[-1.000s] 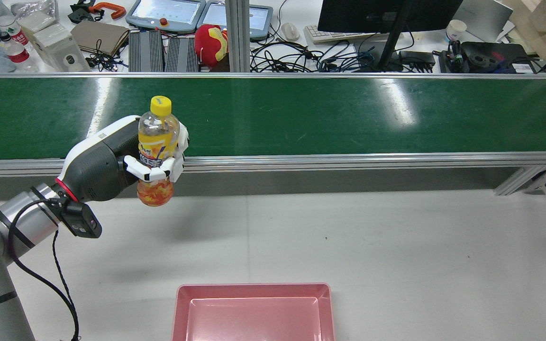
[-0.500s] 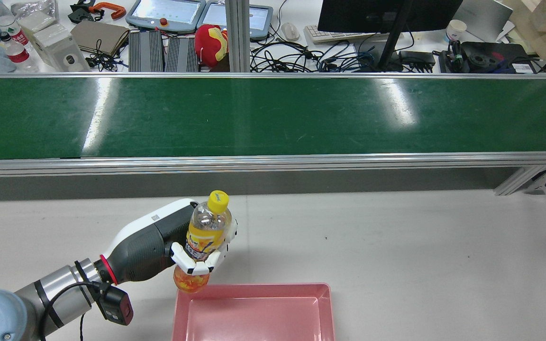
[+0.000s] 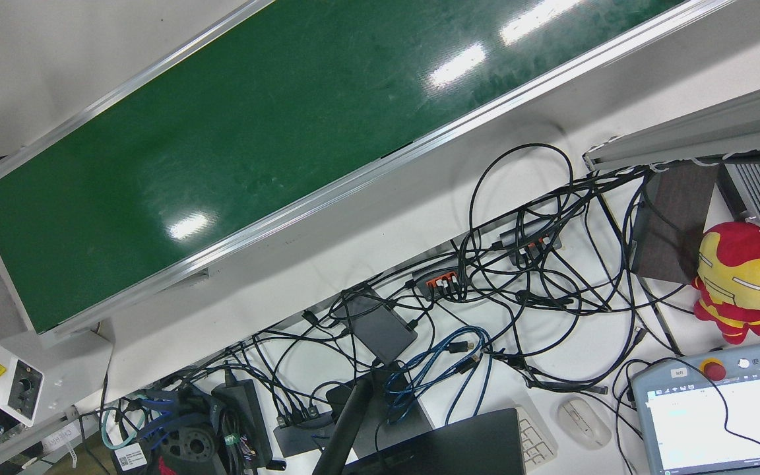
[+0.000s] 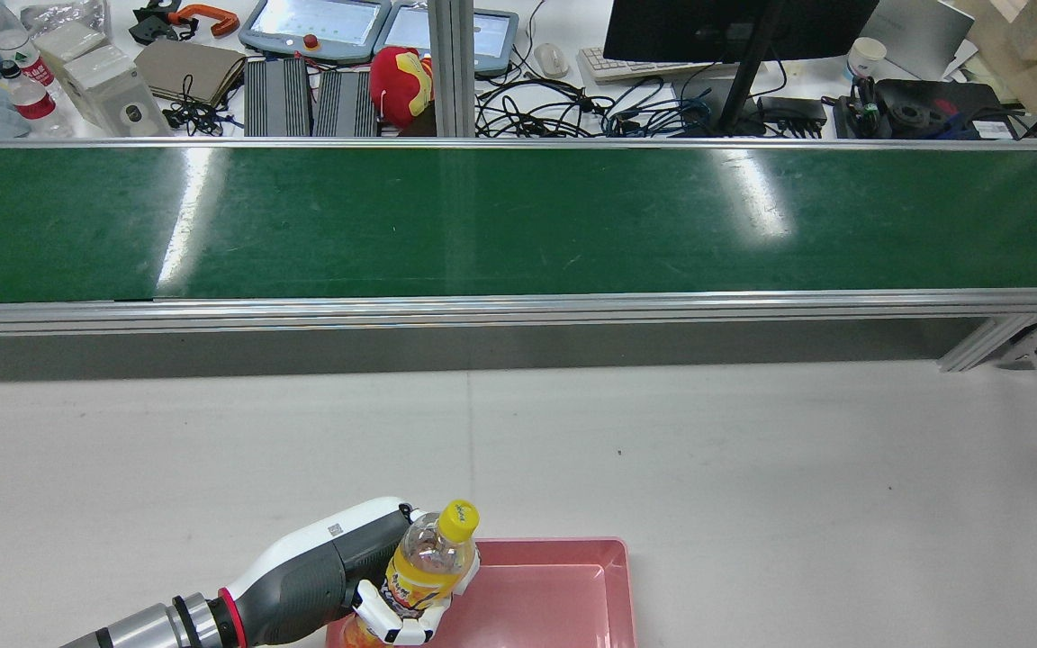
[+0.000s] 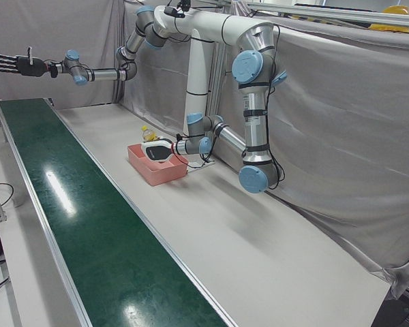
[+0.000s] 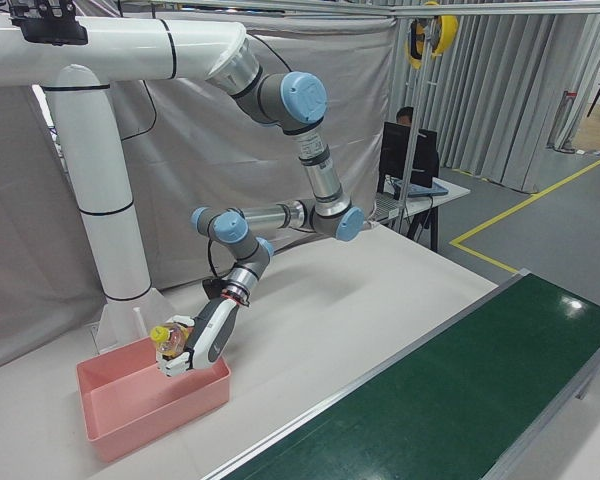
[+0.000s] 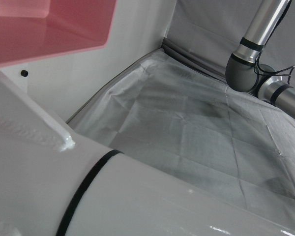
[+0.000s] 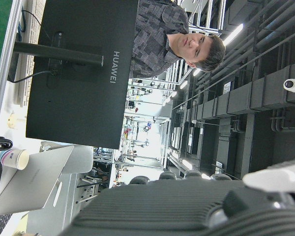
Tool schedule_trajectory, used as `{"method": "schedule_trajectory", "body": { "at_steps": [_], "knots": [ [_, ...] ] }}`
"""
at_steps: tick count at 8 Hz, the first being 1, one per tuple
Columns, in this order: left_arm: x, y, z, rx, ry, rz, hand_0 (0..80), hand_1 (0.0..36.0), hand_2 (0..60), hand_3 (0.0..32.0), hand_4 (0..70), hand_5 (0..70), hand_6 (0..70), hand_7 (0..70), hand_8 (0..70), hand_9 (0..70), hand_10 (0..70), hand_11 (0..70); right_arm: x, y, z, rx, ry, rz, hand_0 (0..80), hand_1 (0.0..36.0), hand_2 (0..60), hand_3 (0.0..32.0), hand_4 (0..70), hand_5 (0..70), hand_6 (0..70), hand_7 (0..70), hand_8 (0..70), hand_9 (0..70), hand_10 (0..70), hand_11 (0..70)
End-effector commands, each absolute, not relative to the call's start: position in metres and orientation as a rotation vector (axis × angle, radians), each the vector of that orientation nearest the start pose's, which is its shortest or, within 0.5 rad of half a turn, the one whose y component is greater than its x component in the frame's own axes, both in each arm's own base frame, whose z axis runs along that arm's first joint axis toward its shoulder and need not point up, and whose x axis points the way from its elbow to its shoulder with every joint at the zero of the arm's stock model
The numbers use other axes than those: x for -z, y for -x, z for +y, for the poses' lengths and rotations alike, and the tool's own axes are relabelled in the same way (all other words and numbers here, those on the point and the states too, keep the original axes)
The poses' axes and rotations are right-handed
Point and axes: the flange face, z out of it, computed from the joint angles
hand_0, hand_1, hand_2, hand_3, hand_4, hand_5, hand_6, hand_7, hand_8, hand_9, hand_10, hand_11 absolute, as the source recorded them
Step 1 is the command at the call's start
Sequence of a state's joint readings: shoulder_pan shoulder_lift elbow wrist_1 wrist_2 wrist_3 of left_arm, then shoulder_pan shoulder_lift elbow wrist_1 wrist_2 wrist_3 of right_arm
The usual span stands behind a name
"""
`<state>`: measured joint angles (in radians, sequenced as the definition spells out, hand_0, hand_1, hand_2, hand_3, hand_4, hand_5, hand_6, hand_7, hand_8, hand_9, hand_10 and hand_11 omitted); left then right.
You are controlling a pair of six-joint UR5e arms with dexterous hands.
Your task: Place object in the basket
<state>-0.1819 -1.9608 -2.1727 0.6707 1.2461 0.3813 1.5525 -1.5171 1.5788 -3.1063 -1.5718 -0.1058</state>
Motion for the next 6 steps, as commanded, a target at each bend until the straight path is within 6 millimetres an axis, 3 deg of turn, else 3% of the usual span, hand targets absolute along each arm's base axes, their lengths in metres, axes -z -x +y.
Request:
{"method": "schedule_trajectory", "body": {
  "at_steps": [1, 2, 3, 4, 5, 6],
  "knots": [
    [-0.3054, -0.4533, -0.2458, 1.214, 0.751, 1.856, 49.5, 36.0, 60.0, 0.0, 19.9, 70.0, 7.2, 17.9, 35.8, 46.9, 25.1, 39.0, -0.6525, -0.1235, -0.5254, 2.166, 0.103, 2.389, 0.0, 0.0, 0.0, 0.0, 0.0, 0.0, 0.0, 0.0, 0.0, 0.0, 0.0, 0.0],
    [-0.3083, -0.4533, -0.2443, 1.214, 0.75, 1.85, 47.7, 36.0, 60.0, 0.0, 7.8, 69.6, 0.7, 12.2, 25.2, 33.1, 22.6, 35.6, -0.6525, -0.1235, -0.5254, 2.166, 0.103, 2.389, 0.0, 0.0, 0.0, 0.0, 0.0, 0.0, 0.0, 0.0, 0.0, 0.0, 0.0, 0.0],
    [-0.31, -0.4533, -0.2436, 1.207, 0.755, 1.847, 46.4, 36.0, 60.0, 0.0, 4.4, 61.8, 0.0, 6.0, 24.6, 31.4, 19.2, 30.6, -0.6525, -0.1235, -0.5254, 2.166, 0.103, 2.389, 0.0, 0.0, 0.0, 0.0, 0.0, 0.0, 0.0, 0.0, 0.0, 0.0, 0.0, 0.0],
    [-0.3103, -0.453, -0.2447, 1.2, 0.766, 1.863, 39.7, 36.0, 60.0, 0.2, 4.3, 50.3, 0.0, 4.8, 17.6, 21.9, 13.8, 22.5, -0.6525, -0.1236, -0.5254, 2.165, 0.104, 2.388, 0.0, 0.0, 0.0, 0.0, 0.0, 0.0, 0.0, 0.0, 0.0, 0.0, 0.0, 0.0],
    [-0.3067, -0.4492, -0.2462, 1.198, 0.77, 1.874, 42.1, 33.1, 60.0, 6.0, 2.8, 34.5, 0.0, 1.9, 8.9, 9.9, 9.7, 16.6, -0.6525, -0.1235, -0.5254, 2.165, 0.101, 2.388, 0.0, 0.0, 0.0, 0.0, 0.0, 0.0, 0.0, 0.0, 0.0, 0.0, 0.0, 0.0],
    [-0.3043, -0.446, -0.2471, 1.197, 0.772, 1.883, 75.9, 5.2, 0.0, 11.0, 1.5, 25.2, 0.0, 0.0, 6.3, 6.5, 8.6, 14.7, -0.6525, -0.1243, -0.5252, 2.165, 0.105, 2.388, 0.0, 0.0, 0.0, 0.0, 0.0, 0.0, 0.0, 0.0, 0.0, 0.0, 0.0, 0.0]
  ]
}}
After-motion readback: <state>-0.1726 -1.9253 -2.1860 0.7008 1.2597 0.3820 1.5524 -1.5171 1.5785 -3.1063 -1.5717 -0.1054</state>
